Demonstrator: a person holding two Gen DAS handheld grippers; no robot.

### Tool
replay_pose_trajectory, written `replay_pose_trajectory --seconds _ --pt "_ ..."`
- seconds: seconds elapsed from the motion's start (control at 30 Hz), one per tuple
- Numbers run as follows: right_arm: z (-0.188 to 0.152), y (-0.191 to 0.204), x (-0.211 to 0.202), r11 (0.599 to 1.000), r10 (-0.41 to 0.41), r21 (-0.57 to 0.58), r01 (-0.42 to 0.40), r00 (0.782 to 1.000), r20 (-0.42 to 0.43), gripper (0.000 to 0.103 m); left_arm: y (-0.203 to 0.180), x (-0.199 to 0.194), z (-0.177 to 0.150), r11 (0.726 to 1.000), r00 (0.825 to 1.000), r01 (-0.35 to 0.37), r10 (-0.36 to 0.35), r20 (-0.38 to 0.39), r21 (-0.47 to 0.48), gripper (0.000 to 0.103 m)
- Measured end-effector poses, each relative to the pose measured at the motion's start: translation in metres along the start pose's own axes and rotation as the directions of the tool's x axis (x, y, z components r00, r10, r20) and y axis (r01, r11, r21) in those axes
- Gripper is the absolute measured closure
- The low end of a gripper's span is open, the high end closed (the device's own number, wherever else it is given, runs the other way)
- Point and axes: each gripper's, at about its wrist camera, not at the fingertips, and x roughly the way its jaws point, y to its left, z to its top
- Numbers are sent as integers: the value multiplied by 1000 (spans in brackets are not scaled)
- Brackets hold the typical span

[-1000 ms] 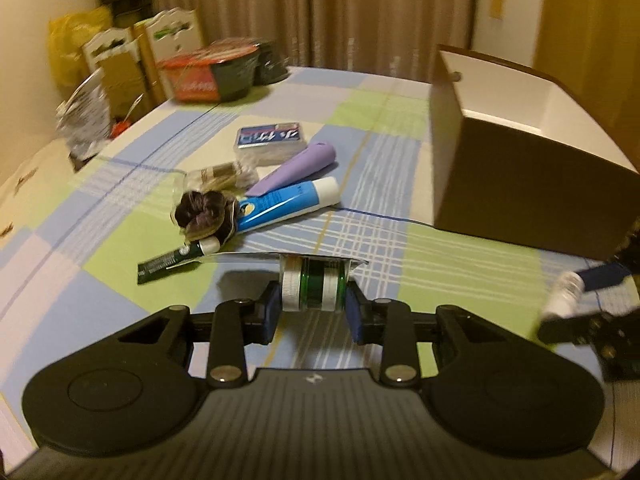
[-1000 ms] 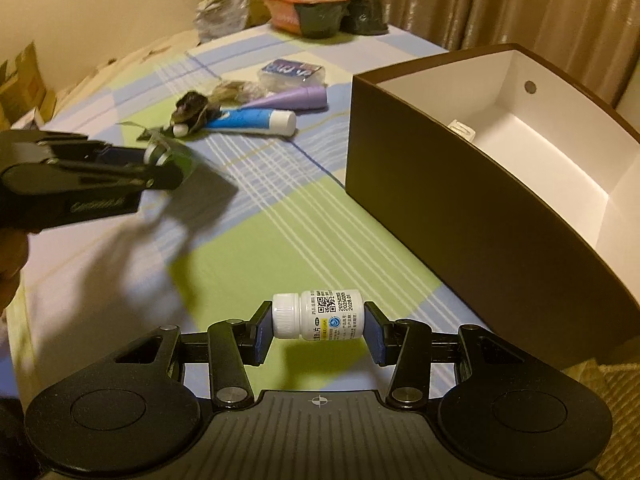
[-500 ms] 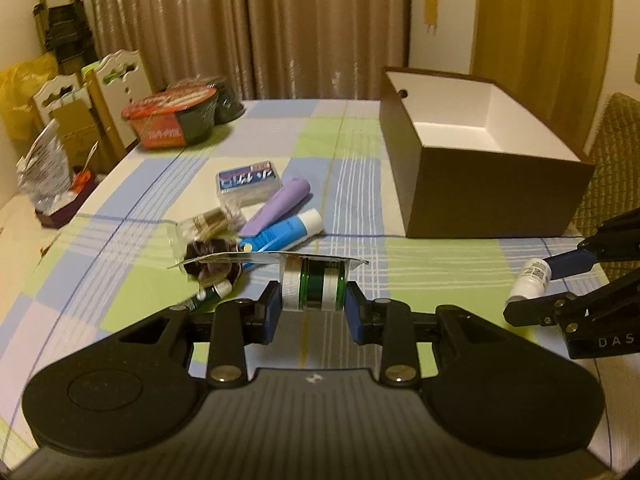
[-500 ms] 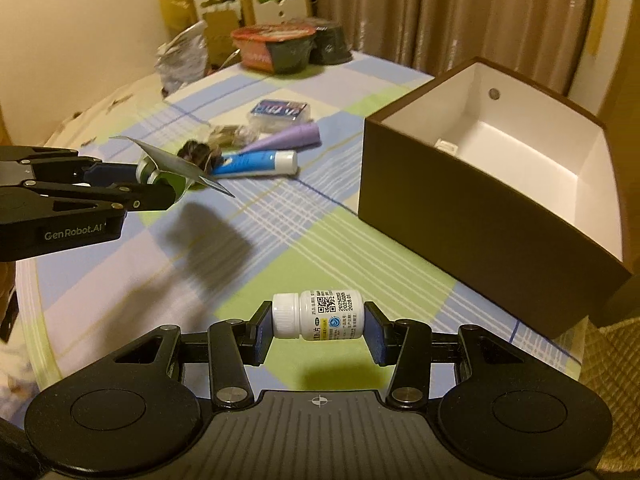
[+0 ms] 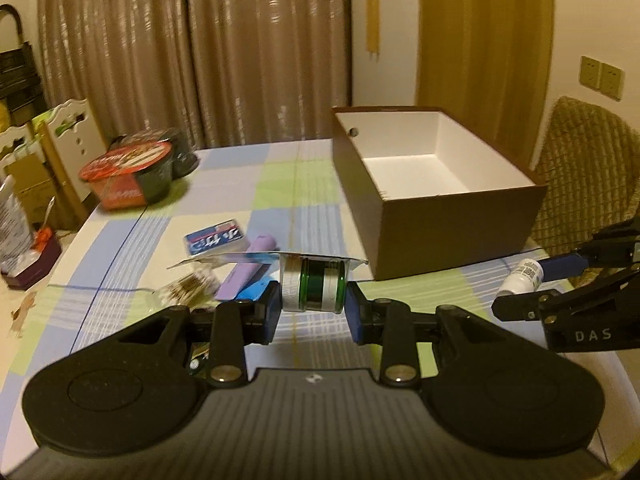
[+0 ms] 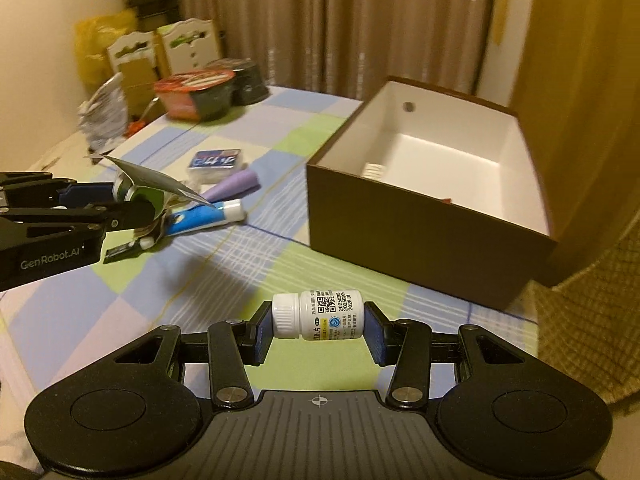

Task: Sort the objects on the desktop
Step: 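Carry the green tube and pill bottle over the brown box with both grippers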

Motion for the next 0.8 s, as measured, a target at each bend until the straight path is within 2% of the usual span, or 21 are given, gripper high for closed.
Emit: replay_pose_trajectory --seconds 0.2,0.8 --pt "-1 4 -17 996 -70 50 70 998 3 57 0 -1 8 998 998 57 -57 11 28 74" --pt "0 22 -50 975 -184 139 176 982 47 57 4 -6 20 982 985 172 -174 17 79 74"
